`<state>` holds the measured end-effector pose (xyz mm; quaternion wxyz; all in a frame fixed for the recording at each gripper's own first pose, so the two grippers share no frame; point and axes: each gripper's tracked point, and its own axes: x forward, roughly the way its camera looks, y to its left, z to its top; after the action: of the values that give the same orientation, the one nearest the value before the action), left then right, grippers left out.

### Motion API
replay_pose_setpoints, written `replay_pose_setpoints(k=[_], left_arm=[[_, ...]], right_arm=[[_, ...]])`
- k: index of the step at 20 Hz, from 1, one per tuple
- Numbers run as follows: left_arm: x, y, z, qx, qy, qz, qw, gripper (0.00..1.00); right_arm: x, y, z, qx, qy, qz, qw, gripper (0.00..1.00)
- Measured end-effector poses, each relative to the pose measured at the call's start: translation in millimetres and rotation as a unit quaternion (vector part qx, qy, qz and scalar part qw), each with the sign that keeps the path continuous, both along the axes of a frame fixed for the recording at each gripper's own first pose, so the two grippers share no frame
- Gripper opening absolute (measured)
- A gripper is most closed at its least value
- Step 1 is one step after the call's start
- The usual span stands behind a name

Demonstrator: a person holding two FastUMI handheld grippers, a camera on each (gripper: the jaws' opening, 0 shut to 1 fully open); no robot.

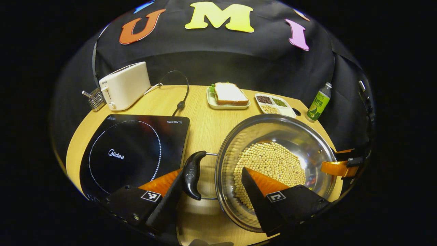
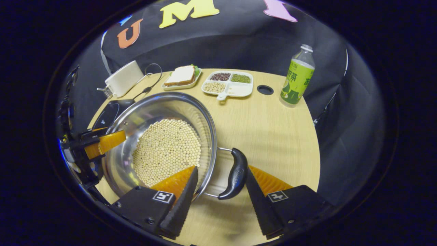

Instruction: First push the handle of the pot to place it horizontally, then grasp the pot with both hands and set it on the induction cooktop.

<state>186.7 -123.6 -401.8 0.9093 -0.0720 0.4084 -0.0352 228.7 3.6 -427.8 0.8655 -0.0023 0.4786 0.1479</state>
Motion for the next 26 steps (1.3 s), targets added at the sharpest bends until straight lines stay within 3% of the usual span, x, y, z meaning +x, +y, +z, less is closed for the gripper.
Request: replay_pose_setpoints(k=[1,6,7,8,12,13,14,18,19,20,26], left_arm=[[-0.3,-0.8,-0.1,0.002,0.004,0.000,1.000,0.95],[-1.8,2.7,-12.0,0.034,0.029,-0.004,0.999,0.92],[-1.7,3.6,-15.0,0.033,0.035,0.000,0.999,0.88],[-2.2,1.7,-19.1,0.024,0.044,0.002,0.999,0.79],[-3.2,3.2,-18.0,0.007,0.063,0.012,0.998,0.66],[-2.4,3.4,-19.8,0.011,0.061,0.012,0.998,0.75],[-1.3,3.6,-19.4,0.016,0.058,0.012,0.998,0.64],[2.0,2.2,-17.9,0.021,0.048,0.008,0.999,0.61],[1.1,1.4,-15.6,0.023,0.045,0.003,0.999,0.70],[0.0,1.1,-8.6,0.026,0.038,0.000,0.999,0.59],[5.4,7.7,6.9,0.027,0.020,-0.006,0.999,0.57]], right_arm=[[0.3,-0.9,-1.6,-0.001,0.002,-0.002,1.000,0.76],[2.1,-1.9,-8.0,0.005,0.024,-0.027,0.999,0.77],[1.8,-3.0,-7.9,0.002,0.026,-0.031,0.999,0.73],[2.9,-3.8,-7.2,-0.001,0.029,-0.038,0.999,0.72],[2.9,-4.3,-8.3,-0.013,0.040,-0.045,0.998,0.63],[2.7,-4.7,-7.2,-0.012,0.037,-0.047,0.998,0.63],[2.8,-3.9,-6.9,-0.010,0.036,-0.047,0.998,0.61],[3.7,-4.8,-7.7,-0.002,0.027,-0.051,0.998,0.56],[2.6,-4.4,-8.5,0.004,0.028,-0.052,0.998,0.55],[2.0,-5.0,-8.0,0.009,0.029,-0.057,0.998,0.55],[5.8,-3.0,15.9,0.005,0.001,-0.050,0.999,0.55]])
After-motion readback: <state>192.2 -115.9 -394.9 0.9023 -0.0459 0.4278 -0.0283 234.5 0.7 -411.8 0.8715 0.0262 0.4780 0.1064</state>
